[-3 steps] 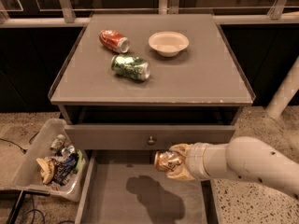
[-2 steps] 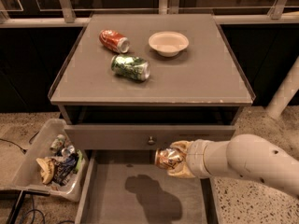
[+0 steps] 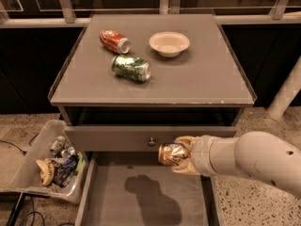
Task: Pick orange can from middle drawer and place on counter
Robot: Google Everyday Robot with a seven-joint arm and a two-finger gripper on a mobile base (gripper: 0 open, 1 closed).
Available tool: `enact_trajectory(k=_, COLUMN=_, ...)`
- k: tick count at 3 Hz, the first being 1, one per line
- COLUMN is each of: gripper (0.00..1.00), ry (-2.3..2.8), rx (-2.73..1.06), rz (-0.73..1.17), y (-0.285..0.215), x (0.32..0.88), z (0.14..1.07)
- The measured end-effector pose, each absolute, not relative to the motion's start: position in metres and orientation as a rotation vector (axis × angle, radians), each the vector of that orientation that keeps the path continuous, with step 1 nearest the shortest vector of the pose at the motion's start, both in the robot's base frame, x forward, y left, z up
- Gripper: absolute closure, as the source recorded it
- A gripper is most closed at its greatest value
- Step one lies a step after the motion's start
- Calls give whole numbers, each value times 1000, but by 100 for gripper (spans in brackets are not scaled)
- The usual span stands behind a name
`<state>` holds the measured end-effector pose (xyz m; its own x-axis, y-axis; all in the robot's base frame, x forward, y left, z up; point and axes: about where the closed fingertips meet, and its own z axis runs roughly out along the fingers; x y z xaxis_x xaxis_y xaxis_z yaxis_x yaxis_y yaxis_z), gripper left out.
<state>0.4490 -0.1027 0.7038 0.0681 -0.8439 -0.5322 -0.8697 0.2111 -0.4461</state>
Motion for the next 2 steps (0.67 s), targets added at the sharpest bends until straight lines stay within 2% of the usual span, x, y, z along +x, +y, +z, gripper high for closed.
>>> enact_trajectory(k=2, gripper=100, ry=1565, rx=-1516, rz=-106, y=-134, x=439, z=851)
